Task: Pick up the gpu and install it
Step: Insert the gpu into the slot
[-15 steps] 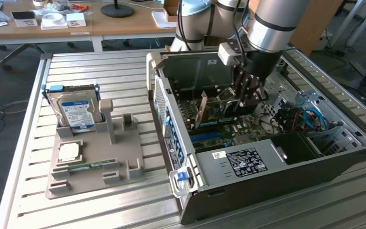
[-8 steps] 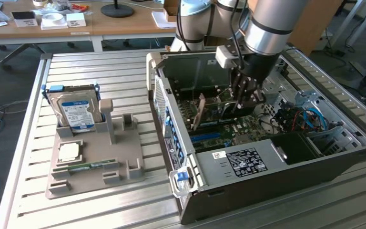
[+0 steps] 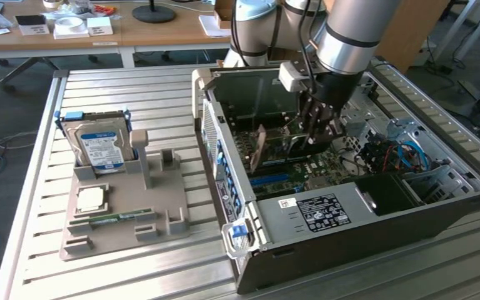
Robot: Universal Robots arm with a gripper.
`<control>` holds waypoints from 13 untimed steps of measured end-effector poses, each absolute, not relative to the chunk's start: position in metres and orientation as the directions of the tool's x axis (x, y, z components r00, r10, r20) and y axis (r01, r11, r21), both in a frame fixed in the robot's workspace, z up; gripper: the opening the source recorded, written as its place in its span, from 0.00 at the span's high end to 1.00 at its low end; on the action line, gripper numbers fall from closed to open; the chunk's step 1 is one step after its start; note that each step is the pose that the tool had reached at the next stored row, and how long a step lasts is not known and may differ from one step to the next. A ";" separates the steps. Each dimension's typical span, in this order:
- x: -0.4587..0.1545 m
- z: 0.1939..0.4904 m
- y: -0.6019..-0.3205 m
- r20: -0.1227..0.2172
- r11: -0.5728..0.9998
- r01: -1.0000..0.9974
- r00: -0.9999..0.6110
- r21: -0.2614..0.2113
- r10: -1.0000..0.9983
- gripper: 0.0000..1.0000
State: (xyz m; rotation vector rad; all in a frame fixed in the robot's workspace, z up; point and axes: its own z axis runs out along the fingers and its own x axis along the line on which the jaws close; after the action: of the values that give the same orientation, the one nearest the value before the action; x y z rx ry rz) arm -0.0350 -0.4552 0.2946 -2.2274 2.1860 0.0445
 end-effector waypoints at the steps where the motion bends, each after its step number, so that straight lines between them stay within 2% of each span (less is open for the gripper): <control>1: -0.036 0.294 -0.455 -0.035 -0.021 -1.000 0.021 0.005 -0.999 0.73; 13: -0.043 0.287 -0.455 -0.034 -0.042 -0.999 0.042 0.005 -0.999 0.73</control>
State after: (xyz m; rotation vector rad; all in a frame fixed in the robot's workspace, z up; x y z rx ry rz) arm -0.0430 -0.4554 0.2869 -2.2530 2.1605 0.0444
